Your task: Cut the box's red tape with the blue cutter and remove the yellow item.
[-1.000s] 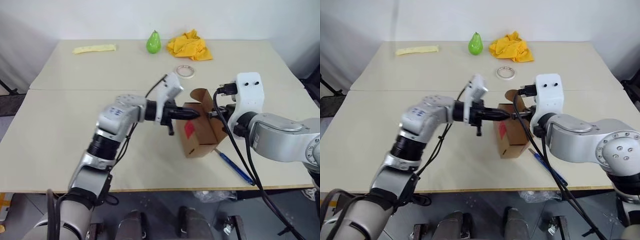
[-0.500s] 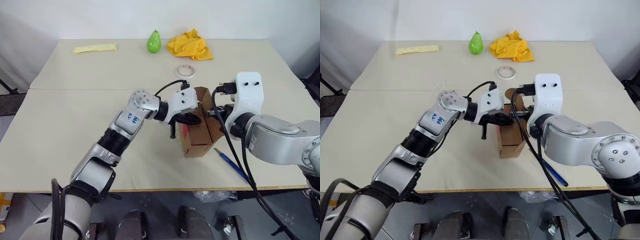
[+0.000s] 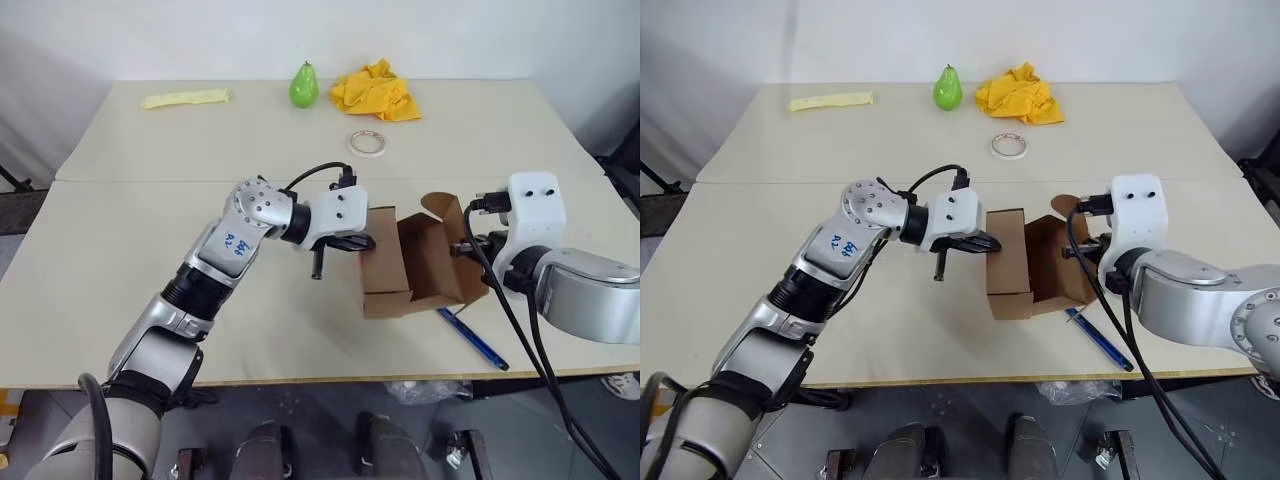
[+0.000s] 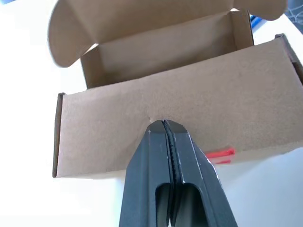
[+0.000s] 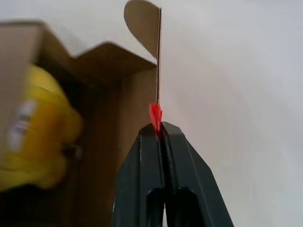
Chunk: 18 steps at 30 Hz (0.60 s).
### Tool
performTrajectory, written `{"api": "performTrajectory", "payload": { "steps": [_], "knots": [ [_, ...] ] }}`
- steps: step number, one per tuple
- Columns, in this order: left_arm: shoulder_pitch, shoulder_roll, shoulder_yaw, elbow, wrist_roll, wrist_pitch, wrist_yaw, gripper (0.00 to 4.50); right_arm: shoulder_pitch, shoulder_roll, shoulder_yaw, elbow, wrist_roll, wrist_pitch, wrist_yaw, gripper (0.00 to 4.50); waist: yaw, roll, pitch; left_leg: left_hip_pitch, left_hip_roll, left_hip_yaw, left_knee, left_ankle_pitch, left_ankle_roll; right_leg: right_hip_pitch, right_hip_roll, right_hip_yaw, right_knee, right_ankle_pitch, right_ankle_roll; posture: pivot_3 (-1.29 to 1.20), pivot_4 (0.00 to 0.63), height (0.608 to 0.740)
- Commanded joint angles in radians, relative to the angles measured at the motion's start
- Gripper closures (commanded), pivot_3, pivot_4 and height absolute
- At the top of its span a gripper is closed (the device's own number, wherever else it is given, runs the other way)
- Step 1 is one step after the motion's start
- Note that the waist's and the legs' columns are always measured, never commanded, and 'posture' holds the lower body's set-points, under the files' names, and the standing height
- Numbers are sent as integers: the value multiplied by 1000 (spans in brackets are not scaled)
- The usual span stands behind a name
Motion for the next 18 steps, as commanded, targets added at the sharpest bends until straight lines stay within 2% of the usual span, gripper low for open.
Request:
{"api": "performTrajectory", "payload": {
  "steps": [1,6,9,18],
  "knots": [
    [57,30,-61,-11,43,58,-44,4500,1,24,-12,6,19,16,40,4485,-1,0,0,0,0,0,0,0,0,0,0,0,0,0,0,0,150,740],
    [83,59,-69,-45,48,86,-45,4500,15,71,-54,20,19,9,59,4485,-1,0,0,7,0,0,-1,0,0,6,0,1,-3,0,0,0,150,740],
    [100,80,-80,-68,57,101,-55,4500,63,52,-84,21,19,27,83,4485,-1,0,-1,13,0,-1,-3,-1,0,11,0,3,-5,0,-1,0,150,740],
    [113,104,-93,-71,116,80,-70,4500,91,35,-91,29,19,57,139,4485,19,-1,0,9,0,-1,-1,-2,2,8,0,4,-4,0,-1,0,150,740]
  ]
}}
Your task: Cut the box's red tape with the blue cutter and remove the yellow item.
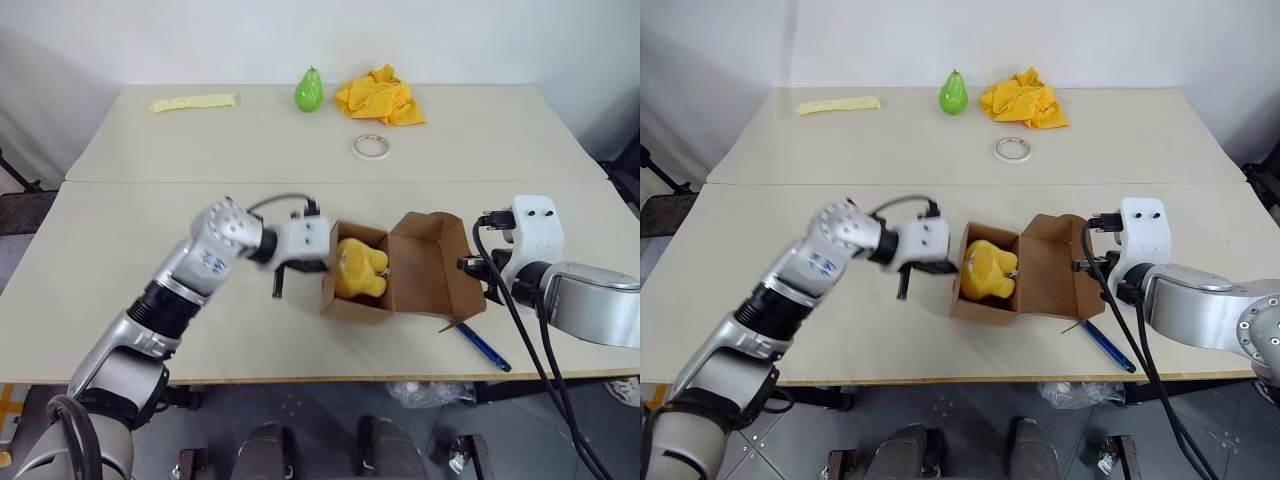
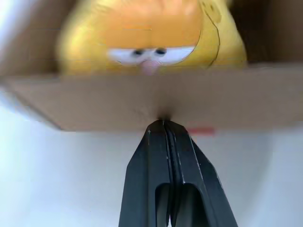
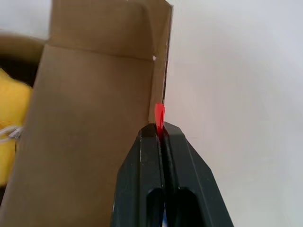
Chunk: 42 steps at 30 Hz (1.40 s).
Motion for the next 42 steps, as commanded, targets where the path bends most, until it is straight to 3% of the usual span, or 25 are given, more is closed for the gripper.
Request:
{"api": "performTrajectory", "payload": {
  "steps": [1,10,14,18,28,33,36,42],
  "knots": [
    [-19,-11,11,-25,7,-8,-4,4500,-17,0,2,-21,18,9,27,4485,4,-1,0,-1,0,0,0,0,0,-1,0,0,0,0,0,0,150,740],
    [-17,-51,27,1,1,5,21,4500,21,25,79,4,18,46,84,4485,6,-1,1,-3,0,0,1,0,0,-2,0,0,2,0,0,0,150,740],
    [-22,-47,34,14,1,5,15,4500,-5,15,86,16,-97,88,162,4485,5,-1,0,-3,0,0,1,0,0,-2,0,0,2,0,0,0,150,740],
    [-35,-32,55,43,7,14,15,4500,-6,-2,31,10,-183,111,295,3534,4,-1,1,-2,0,0,1,0,0,-3,0,0,2,0,0,0,150,740],
    [-111,30,107,216,44,-46,48,4500,26,-138,-175,16,-509,140,748,57,5,-1,1,-3,0,0,1,0,0,-4,0,-1,2,0,0,0,150,740],
    [-192,31,165,342,34,-74,84,4500,77,-165,-282,14,-625,143,944,20,8,-1,1,-4,0,1,1,-1,1,-4,0,-1,3,0,1,0,150,740],
    [-279,-12,231,408,-6,-69,128,3926,117,-171,-399,-19,-647,137,1097,0,11,-2,1,-14,-1,2,4,0,1,-11,0,-2,5,2,3,0,150,740],
    [-348,-102,264,337,-81,-41,57,2099,189,-147,-527,-106,-664,146,1269,0,12,-3,2,-15,-1,5,3,0,0,-11,0,-5,3,2,3,0,150,740]
  ]
}}
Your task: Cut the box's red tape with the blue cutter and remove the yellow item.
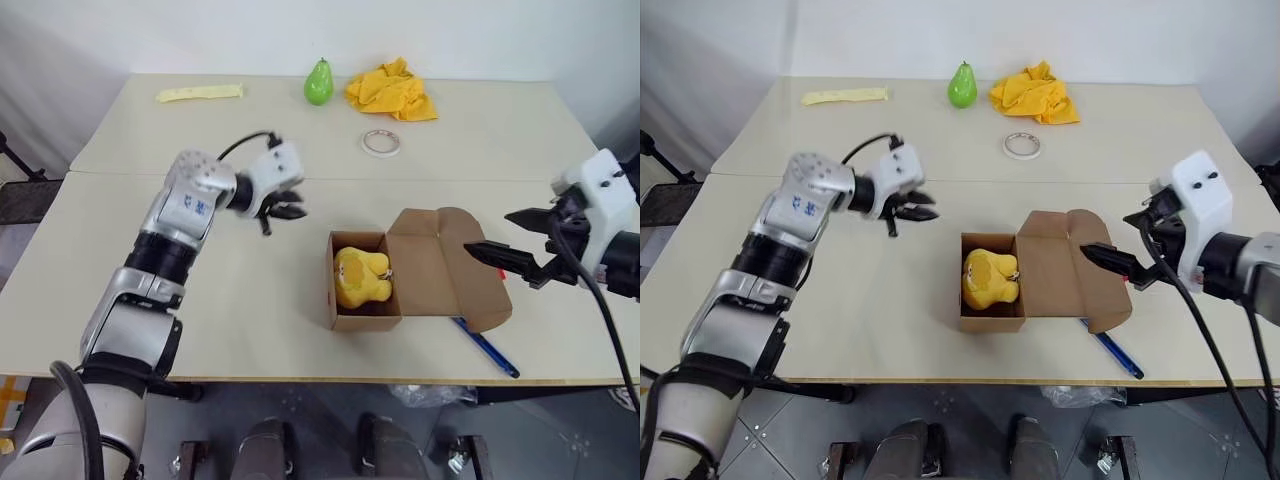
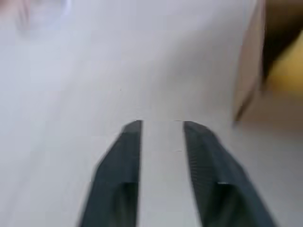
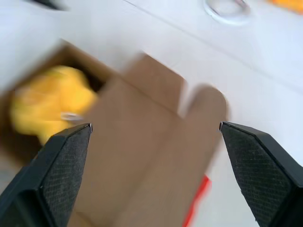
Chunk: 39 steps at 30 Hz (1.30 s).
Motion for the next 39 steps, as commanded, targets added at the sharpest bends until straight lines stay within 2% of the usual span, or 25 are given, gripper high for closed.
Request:
{"api": "performTrajectory", "payload": {
  "steps": [1,4,7,11,17,23,26,38,39],
  "knots": [
    [-21,-40,0,-106,-61,17,-68,1754,36,11,-86,-58,-19,0,72,0,-3,0,0,0,0,0,0,0,0,0,0,0,0,0,0,0,150,740],
    [-16,-74,-43,-204,-93,34,-152,832,81,31,-129,-97,-8,12,79,0,-3,-1,0,0,0,0,0,0,-1,0,0,0,1,0,0,0,150,740],
    [1,-69,-103,-240,-70,-12,-213,49,122,54,-171,-125,1,23,71,0,-3,-1,0,1,0,0,1,1,-1,0,0,0,2,0,0,0,150,740],
    [5,-62,-190,-194,20,-141,-208,49,183,84,-240,-173,28,39,62,0,-4,-1,0,3,0,-1,1,1,-2,0,0,2,4,0,0,0,150,740],
    [4,-122,-258,-108,77,-198,-208,49,297,145,-325,-244,64,49,-10,0,3,-1,1,3,0,-5,2,1,-1,0,0,2,4,0,-1,0,150,740],
    [1,-168,-290,-49,122,-221,-208,49,350,158,-357,-278,102,28,-68,0,0,-1,1,3,0,-6,3,1,0,1,0,3,5,0,-1,0,150,740],
    [6,-168,-297,-43,137,-249,-220,679,368,154,-372,-282,112,22,-84,0,-2,-1,1,3,0,-7,3,1,0,1,0,3,5,0,-1,0,150,740],
    [-3,-168,-272,-1,159,-269,-202,4343,380,127,-381,-260,97,17,-70,0,-3,-1,1,4,0,-7,5,1,1,1,-1,4,4,0,-1,0,150,740],
    [-6,-172,-262,-3,148,-258,-201,4474,378,124,-381,-256,94,18,-64,0,-3,-1,1,4,0,-7,6,1,1,1,-1,4,4,0,-1,0,150,740]
  ]
}}
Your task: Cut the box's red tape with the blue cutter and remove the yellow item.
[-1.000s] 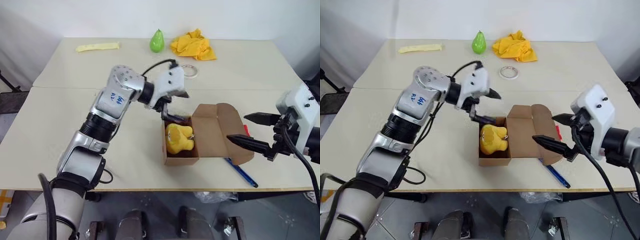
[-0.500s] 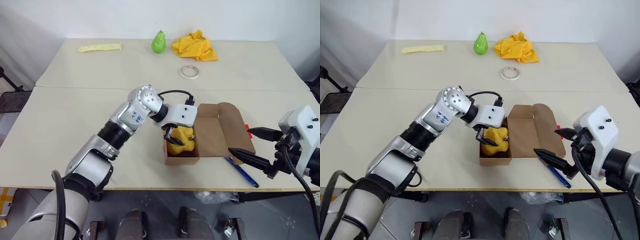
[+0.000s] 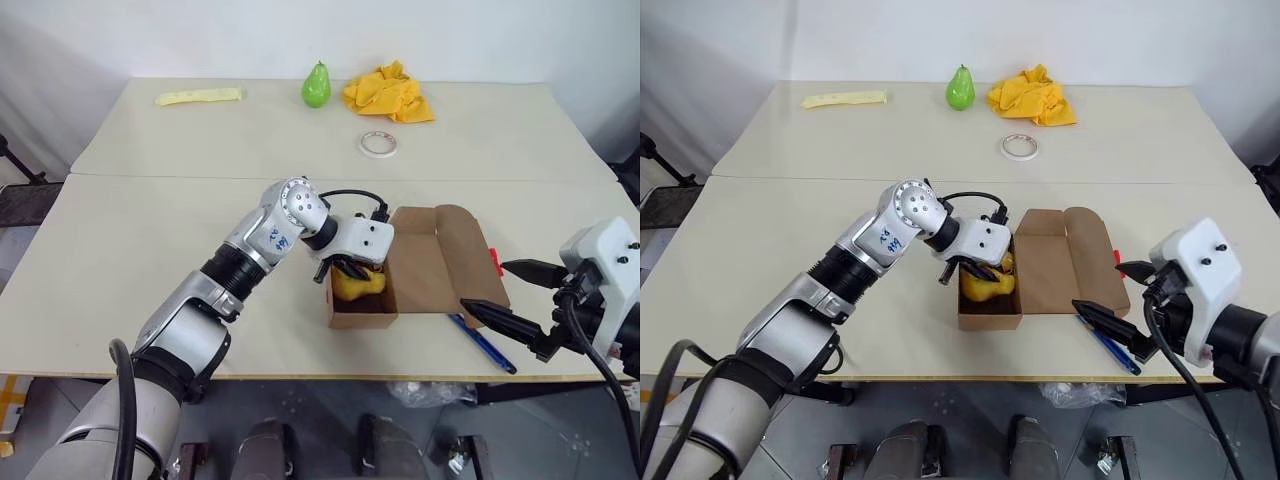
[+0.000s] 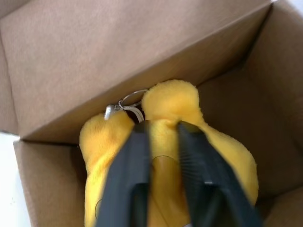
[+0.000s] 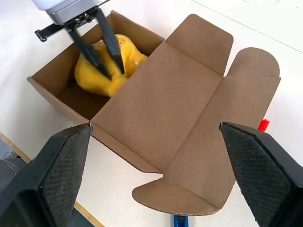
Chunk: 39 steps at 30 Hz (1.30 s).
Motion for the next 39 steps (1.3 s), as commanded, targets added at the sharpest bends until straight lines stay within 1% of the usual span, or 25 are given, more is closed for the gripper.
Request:
{"api": "performTrajectory", "payload": {
  "steps": [1,4,6,9,11,16,18,22,25,27,29,31,34,35,36,38,39],
  "knots": [
    [-25,-10,50,-12,-20,22,17,4474,-14,-25,-44,14,-8,-20,21,0,0,0,0,0,0,0,0,0,0,0,0,0,0,0,0,0,150,740],
    [-48,-18,119,-50,-98,123,-20,4474,-18,-37,-51,29,-17,-14,42,0,-1,0,0,0,0,0,1,0,0,0,0,0,1,0,0,0,150,740],
    [-56,-13,142,-71,-127,164,-42,4474,-19,-42,-53,34,-23,-12,53,0,0,0,0,0,0,0,2,0,0,0,0,0,1,0,0,0,150,740],
    [-81,5,206,-123,-203,280,-82,4474,-29,-56,-52,50,-32,-8,74,0,-1,0,0,0,0,0,2,0,0,0,0,0,2,0,0,0,150,740],
    [-94,16,238,-147,-240,337,-90,4474,-40,-65,-48,59,-37,-6,85,0,-1,0,0,0,0,0,2,0,0,0,0,0,2,0,0,0,150,740],
    [-121,34,281,-162,-279,407,-60,4474,-60,-81,-35,79,-50,-3,108,0,-1,0,0,0,0,0,2,0,0,0,0,0,3,0,0,0,150,740],
    [-155,36,335,-140,-313,451,-23,4474,-69,-86,-29,87,-57,-3,121,0,-1,0,0,0,0,0,3,0,0,0,0,0,4,0,0,0,150,740],
    [-176,49,395,-102,-334,502,50,4474,-93,-91,-3,100,-82,-13,151,0,-2,0,0,-1,0,0,3,0,0,0,0,0,6,0,0,0,150,740],
    [-193,56,449,-66,-348,539,129,4474,-116,-87,16,104,-99,-27,174,0,-2,0,0,0,0,0,3,0,0,0,0,0,6,0,0,0,150,740],
    [-216,76,503,-26,-349,575,214,4474,-140,-80,40,110,-122,-52,206,0,-3,-1,0,0,0,0,4,0,0,0,0,0,7,0,0,0,150,740],
    [-224,124,527,27,-307,589,318,4474,-187,-51,83,121,-151,-118,246,0,-6,-1,1,0,0,0,4,0,0,0,0,0,7,0,0,0,150,740],
    [-197,192,502,55,-242,599,392,4474,-249,7,133,143,-174,-199,285,0,-18,-1,1,0,1,0,4,0,0,-1,0,1,8,0,0,0,150,740],
    [-144,261,466,67,-180,625,464,4474,-294,37,211,193,-230,-254,373,0,-25,-2,1,1,1,1,3,1,-1,-1,1,1,9,0,0,0,150,740],
    [-125,280,455,61,-164,636,476,4474,-308,46,238,208,-255,-279,402,0,-29,-1,-13,1,1,3,3,1,-1,-1,1,1,9,0,0,0,0,740],
    [-101,295,450,42,-158,657,480,4474,-323,58,263,223,-278,-307,433,0,-28,0,-33,-2,0,4,2,1,-2,-3,1,1,9,0,0,0,0,740],
    [19,360,438,-68,-140,769,485,4474,-398,61,360,287,-332,-343,502,0,-30,-4,-47,-1,-1,6,1,0,-6,-2,1,-1,12,0,3,0,0,740],
    [64,384,436,-116,-137,812,489,4474,-428,63,391,311,-347,-351,528,0,-34,-5,-49,0,-1,6,-1,0,-6,-2,1,-3,9,0,3,0,0,740]
  ]
}}
